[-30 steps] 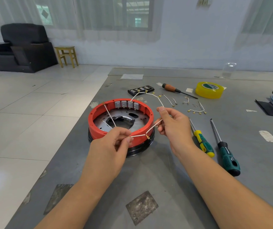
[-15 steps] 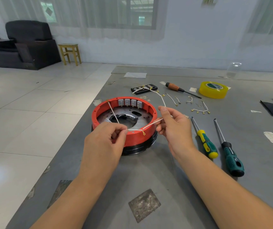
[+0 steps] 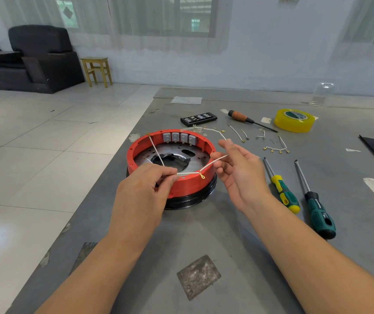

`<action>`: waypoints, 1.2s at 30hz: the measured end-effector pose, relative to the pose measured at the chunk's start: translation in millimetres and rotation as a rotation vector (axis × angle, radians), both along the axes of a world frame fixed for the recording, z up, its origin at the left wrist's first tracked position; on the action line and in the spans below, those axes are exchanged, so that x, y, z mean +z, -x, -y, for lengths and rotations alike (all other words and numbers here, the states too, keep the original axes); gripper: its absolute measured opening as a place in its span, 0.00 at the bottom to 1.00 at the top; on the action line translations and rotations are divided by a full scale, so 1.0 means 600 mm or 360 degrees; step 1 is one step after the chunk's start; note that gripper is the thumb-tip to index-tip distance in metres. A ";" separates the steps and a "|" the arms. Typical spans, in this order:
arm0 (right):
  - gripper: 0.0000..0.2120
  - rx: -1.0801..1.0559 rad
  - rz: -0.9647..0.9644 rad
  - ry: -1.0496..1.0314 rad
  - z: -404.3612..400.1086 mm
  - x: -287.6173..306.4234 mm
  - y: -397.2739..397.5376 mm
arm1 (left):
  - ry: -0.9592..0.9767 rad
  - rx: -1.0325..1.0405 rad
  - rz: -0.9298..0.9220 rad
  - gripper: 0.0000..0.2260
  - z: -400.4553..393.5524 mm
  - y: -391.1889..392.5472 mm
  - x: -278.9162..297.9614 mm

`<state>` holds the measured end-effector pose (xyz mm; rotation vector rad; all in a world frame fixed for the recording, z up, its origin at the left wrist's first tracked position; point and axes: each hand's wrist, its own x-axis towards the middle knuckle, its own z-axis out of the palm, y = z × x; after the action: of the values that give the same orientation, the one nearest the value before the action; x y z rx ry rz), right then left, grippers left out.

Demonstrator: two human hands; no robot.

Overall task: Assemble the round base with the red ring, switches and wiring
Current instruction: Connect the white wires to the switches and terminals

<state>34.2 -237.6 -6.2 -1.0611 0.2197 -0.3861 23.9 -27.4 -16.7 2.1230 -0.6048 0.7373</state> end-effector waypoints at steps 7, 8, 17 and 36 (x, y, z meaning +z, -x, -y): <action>0.16 0.0177 0.0086 -0.0292 0.006 0.003 0.003 | -0.0011 0.0004 -0.0024 0.06 -0.004 -0.006 -0.004; 0.16 0.0199 0.0107 -0.0318 0.007 0.003 0.003 | -0.0014 0.0002 -0.0020 0.06 -0.004 -0.007 -0.005; 0.16 0.0381 0.0415 -0.0094 0.000 0.059 -0.002 | -0.0042 0.0043 0.0053 0.05 0.005 -0.018 -0.015; 0.06 0.0028 -0.0086 0.1111 -0.022 0.042 -0.099 | -0.0058 0.0144 0.0016 0.05 0.014 -0.030 -0.024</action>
<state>93.6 -224.4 18.8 -1.7599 0.1220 -0.4297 41.9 -35.7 -31.1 2.1934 -0.5338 0.7927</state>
